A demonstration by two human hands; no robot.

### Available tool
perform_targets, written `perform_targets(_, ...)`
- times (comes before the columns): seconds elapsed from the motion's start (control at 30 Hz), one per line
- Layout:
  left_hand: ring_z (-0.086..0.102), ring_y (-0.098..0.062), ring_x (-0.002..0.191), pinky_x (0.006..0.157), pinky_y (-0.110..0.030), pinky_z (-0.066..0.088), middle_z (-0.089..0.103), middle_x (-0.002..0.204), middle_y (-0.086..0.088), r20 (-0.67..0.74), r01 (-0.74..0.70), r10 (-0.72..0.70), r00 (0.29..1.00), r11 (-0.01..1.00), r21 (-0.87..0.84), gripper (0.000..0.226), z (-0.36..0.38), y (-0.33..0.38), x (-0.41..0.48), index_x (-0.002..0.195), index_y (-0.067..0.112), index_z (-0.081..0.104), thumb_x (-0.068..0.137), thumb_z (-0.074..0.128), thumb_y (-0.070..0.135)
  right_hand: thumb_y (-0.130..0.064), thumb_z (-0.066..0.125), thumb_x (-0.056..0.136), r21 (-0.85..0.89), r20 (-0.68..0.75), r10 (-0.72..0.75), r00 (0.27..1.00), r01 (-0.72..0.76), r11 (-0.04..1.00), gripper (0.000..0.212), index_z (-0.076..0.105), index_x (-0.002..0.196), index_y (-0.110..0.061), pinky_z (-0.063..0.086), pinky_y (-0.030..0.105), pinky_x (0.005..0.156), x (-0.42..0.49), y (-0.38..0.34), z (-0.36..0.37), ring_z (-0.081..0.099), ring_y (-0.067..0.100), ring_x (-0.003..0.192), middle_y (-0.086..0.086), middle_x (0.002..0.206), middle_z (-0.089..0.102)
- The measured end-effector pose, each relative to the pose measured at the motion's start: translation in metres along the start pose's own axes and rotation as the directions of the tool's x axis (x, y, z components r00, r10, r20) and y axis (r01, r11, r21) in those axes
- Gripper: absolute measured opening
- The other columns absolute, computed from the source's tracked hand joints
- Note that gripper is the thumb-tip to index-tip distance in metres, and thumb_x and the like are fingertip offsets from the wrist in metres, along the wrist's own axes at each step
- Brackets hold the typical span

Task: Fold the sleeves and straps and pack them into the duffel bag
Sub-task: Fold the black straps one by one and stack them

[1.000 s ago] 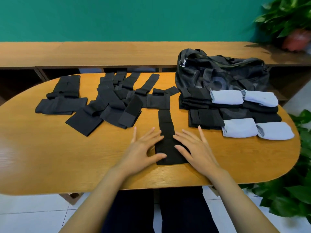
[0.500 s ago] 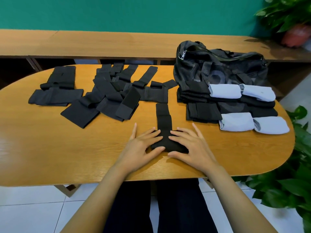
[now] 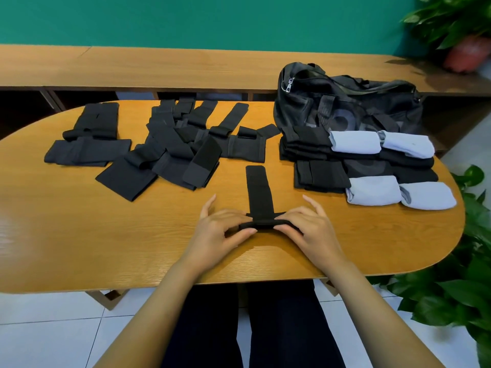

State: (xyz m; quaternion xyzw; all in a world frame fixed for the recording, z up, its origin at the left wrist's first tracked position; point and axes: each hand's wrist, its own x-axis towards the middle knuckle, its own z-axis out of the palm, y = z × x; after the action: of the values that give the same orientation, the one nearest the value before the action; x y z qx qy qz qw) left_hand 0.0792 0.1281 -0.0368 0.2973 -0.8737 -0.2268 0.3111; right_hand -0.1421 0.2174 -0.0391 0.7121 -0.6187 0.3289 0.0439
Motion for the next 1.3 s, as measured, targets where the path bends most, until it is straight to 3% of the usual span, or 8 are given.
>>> perform_targets(0.23,0.056,0.016,0.096,0.112,-0.022,0.017,0.067,0.086,0.032,-0.1,0.206,-0.235,0.967,0.95,-0.235,0.007,-0.003,0.017,-0.001,0.082,0.042,0.065,0.081,0.065,0.049,-0.059,0.046,0.093,0.209,-0.066,0.182,0.981,-0.165,0.964,0.035,0.068,0.102,-0.033,0.03,0.034,0.111,0.005,-0.011,0.0,0.051,-0.014,0.103,-0.02,0.096,0.064)
perform_targets(0.3,0.062,0.004,0.085,0.107,-0.028,0.031,0.067,0.081,0.027,-0.119,0.244,-0.286,0.951,0.928,-0.281,0.003,-0.004,0.019,0.002,0.084,0.041,0.067,0.083,0.069,0.038,-0.055,0.054,0.088,0.257,-0.071,0.223,0.972,-0.198,0.946,0.034,0.07,0.101,-0.028,0.03,0.026,0.102,0.012,-0.015,-0.002,0.038,-0.027,0.105,-0.018,0.095,0.062)
perform_targets(0.47,0.064,-0.003,0.068,0.07,-0.026,0.054,0.069,0.067,0.012,-0.114,0.338,-0.4,0.909,0.87,-0.358,0.008,-0.003,0.022,0.012,0.088,0.031,0.07,0.086,0.071,0.024,-0.074,0.044,0.079,0.199,0.02,0.368,0.93,-0.364,0.91,0.046,0.066,0.097,-0.038,0.044,0.038,0.092,0.03,-0.016,0.003,0.056,0.017,0.104,-0.019,0.091,0.065)
perform_targets(0.57,0.065,-0.004,0.072,0.087,-0.041,0.05,0.069,0.068,0.011,-0.129,0.405,-0.453,0.882,0.869,-0.282,0.009,0.003,0.011,0.015,0.082,0.033,0.069,0.084,0.068,0.042,-0.07,0.05,0.081,0.17,0.028,0.385,0.922,-0.384,0.908,0.035,0.062,0.092,-0.039,0.048,0.043,0.085,0.035,-0.015,0.007,0.058,0.014,0.092,-0.019,0.086,0.063)
perform_targets(0.63,0.062,-0.004,0.081,0.093,-0.038,0.037,0.067,0.073,0.014,-0.161,0.449,-0.478,0.863,0.874,-0.186,0.015,0.006,0.006,0.017,0.082,0.033,0.069,0.083,0.067,0.047,-0.059,0.059,0.084,0.171,0.04,0.376,0.926,-0.378,0.91,0.024,0.062,0.091,-0.037,0.048,0.043,0.085,0.038,-0.014,0.009,0.057,0.011,0.088,-0.02,0.085,0.061)
perform_targets(0.8,0.047,-0.001,0.107,0.093,-0.027,0.019,0.065,0.102,0.018,-0.117,0.438,-0.438,0.891,0.898,-0.03,0.028,0.008,0.002,0.021,0.122,0.035,0.058,0.094,0.059,0.037,-0.055,0.06,0.085,0.173,0.151,0.383,0.911,-0.406,0.897,0.015,0.06,0.087,-0.041,0.04,0.036,0.086,0.043,-0.008,0.012,0.052,0.006,0.086,-0.017,0.086,0.062)
perform_targets(1.07,0.043,-0.007,0.107,0.097,-0.026,0.015,0.063,0.111,0.019,-0.052,0.355,-0.352,0.935,0.931,0.084,0.031,0.005,-0.008,0.021,0.128,0.043,0.056,0.1,0.044,0.038,-0.05,0.061,0.088,0.09,0.3,0.374,0.878,-0.416,0.905,0.011,0.062,0.087,-0.04,0.029,0.033,0.086,0.042,-0.012,0.007,0.038,-0.004,0.08,-0.02,0.074,0.049)
perform_targets(1.3,0.044,-0.003,0.113,0.117,-0.041,0.008,0.063,0.119,0.023,0.044,0.257,-0.265,0.963,0.957,0.133,0.037,0.003,-0.004,0.022,0.139,0.035,0.049,0.104,0.037,0.032,-0.053,0.059,0.088,0.061,0.322,0.378,0.868,-0.417,0.907,0.013,0.063,0.09,-0.04,0.03,0.034,0.09,0.04,-0.017,0.005,0.039,0.001,0.082,-0.018,0.076,0.05)
